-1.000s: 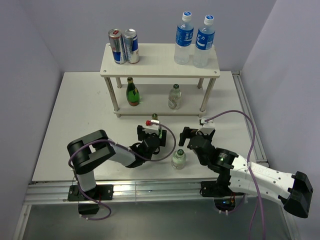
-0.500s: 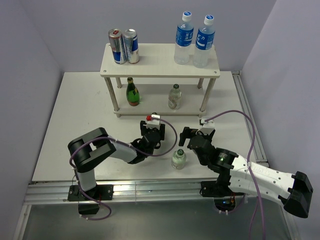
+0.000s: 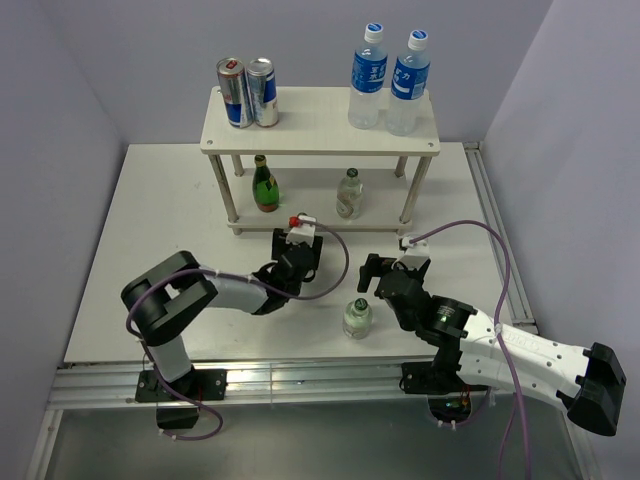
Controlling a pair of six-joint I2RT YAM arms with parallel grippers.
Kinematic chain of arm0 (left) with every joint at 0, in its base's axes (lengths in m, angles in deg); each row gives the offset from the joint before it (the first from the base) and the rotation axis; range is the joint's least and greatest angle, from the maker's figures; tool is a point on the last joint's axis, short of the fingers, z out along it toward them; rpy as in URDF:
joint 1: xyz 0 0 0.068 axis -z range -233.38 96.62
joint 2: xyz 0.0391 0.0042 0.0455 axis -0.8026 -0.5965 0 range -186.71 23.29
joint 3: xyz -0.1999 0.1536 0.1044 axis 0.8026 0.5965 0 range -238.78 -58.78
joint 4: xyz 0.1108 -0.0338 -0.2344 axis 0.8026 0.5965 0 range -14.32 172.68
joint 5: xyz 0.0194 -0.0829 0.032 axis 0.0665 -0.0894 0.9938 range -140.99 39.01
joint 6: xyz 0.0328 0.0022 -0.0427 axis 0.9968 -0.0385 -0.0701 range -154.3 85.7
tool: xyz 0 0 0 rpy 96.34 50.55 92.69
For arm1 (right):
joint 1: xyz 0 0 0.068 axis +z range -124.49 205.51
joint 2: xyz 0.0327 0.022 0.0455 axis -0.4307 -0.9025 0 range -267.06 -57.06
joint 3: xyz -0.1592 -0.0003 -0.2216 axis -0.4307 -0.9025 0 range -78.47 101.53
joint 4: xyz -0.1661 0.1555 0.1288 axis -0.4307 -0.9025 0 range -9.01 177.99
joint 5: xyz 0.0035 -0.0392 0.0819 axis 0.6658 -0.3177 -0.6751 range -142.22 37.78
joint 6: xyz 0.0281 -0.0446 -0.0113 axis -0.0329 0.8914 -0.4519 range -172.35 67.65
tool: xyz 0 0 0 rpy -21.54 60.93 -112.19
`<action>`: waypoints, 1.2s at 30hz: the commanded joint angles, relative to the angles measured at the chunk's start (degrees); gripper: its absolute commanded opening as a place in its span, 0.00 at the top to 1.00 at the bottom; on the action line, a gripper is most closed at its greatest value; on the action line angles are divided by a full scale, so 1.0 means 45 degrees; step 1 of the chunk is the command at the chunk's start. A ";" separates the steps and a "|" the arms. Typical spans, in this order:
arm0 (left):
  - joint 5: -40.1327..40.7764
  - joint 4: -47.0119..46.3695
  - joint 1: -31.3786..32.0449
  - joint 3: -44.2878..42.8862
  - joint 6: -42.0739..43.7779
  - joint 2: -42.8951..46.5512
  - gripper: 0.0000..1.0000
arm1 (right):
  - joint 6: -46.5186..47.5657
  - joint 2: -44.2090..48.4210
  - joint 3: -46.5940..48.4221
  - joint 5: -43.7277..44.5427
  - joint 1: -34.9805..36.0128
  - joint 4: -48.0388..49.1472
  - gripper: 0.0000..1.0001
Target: Place and organize the beverage onto the shelf
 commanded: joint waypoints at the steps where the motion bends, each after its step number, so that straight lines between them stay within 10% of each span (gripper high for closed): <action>1: -0.0169 -0.0992 -0.0586 -0.1522 0.0928 0.1339 1.00 | -0.0096 0.0225 -0.0177 0.0389 0.0039 0.0420 0.00; 33: -0.1362 -0.0679 -0.3301 -0.5001 0.0675 -0.1317 1.00 | -0.0076 0.0264 -0.0216 0.0390 0.0039 0.0479 0.00; 36: -0.1479 -0.0562 -0.3380 -0.5040 0.0616 -0.1434 0.78 | -0.0056 0.0245 -0.0216 0.0409 0.0039 0.0479 0.00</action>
